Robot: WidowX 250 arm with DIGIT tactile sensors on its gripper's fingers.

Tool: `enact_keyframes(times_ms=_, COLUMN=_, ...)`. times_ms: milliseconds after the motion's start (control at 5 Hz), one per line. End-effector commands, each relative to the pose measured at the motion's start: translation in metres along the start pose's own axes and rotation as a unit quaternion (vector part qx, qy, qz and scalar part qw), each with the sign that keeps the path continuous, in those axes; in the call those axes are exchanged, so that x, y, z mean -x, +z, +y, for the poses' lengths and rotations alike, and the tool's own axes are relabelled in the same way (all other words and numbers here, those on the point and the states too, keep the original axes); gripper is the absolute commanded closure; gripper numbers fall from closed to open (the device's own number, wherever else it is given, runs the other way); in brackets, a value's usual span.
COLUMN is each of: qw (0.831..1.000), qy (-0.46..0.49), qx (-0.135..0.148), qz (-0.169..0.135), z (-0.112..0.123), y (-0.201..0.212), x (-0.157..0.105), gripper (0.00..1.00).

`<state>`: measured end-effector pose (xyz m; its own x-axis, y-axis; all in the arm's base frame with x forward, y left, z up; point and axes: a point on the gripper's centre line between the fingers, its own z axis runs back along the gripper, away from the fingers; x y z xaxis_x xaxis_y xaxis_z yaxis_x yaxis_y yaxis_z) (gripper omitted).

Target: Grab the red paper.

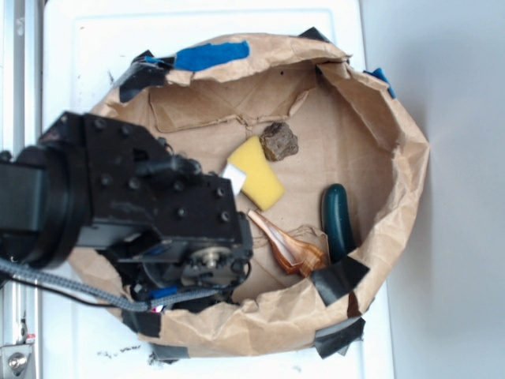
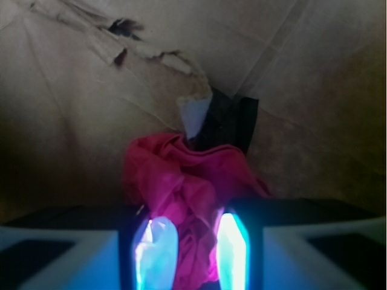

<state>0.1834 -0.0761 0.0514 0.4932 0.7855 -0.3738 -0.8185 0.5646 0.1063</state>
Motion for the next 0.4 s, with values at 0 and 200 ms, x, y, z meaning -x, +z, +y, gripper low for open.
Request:
enact_keyframes(times_ms=0, qw=0.999, qy=-0.023, qx=0.035, qz=-0.007, z=0.004, y=0.018, x=-0.002, gripper=1.0)
enact_keyframes(times_ms=200, qw=0.998, qy=-0.032, qx=0.059, qz=-0.004, z=-0.02, y=0.039, x=-0.01, gripper=1.0)
